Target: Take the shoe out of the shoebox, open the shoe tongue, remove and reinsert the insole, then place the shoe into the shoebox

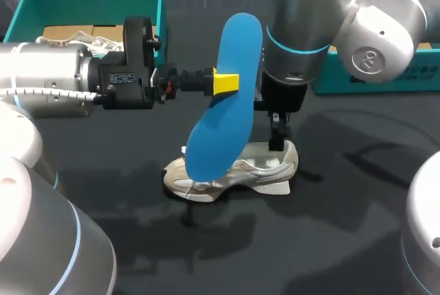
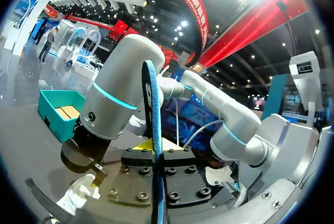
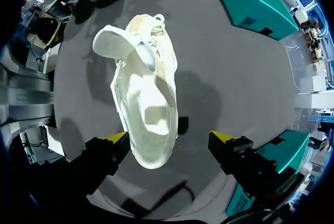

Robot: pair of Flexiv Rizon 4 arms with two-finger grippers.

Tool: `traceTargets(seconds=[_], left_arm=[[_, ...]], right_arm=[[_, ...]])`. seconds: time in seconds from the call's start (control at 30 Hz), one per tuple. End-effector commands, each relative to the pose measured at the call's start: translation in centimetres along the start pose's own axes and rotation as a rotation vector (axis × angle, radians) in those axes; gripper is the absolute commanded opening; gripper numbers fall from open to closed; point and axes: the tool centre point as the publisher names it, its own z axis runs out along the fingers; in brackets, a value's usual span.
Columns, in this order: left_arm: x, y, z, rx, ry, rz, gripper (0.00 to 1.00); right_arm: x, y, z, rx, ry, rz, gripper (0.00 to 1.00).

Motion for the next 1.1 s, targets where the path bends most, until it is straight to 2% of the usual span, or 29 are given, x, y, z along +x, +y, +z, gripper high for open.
traceTargets(seconds=[0.03, 0.2, 0.33, 0.8, 1.0, 1.07, 1.1], left_arm=[[0.0, 0.2, 0.1, 0.004, -0.001, 0.000, 0.00], [0.0, 0.2, 0.1, 0.004, -0.001, 0.000, 0.00], [0.0, 0.2, 0.1, 0.004, -0.001, 0.000, 0.00], [0.0, 0.2, 0.1, 0.004, -0.001, 0.000, 0.00], [0.0, 0.2, 0.1, 0.004, -0.001, 0.000, 0.00], [0.0, 0.2, 0.1, 0.004, -0.001, 0.000, 0.00], [0.0, 0.2, 0.1, 0.004, -0.001, 0.000, 0.00]], right_arm=[[-0.4, 0.7, 0.5, 0.017, 0.007, 0.000, 1.00], [-0.4, 0.7, 0.5, 0.017, 0.007, 0.000, 1.00], [-1.1, 2.4, 2.2, 0.043, 0.022, -0.051, 1.00], [-2.0, 3.1, 5.5, 0.039, 0.025, -0.121, 1.00], [-1.9, 3.3, 6.2, 0.031, 0.024, -0.125, 0.89], [-1.7, 3.4, 6.5, 0.022, 0.027, -0.125, 0.83], [-1.7, 3.4, 6.6, 0.017, 0.028, -0.125, 0.76]])
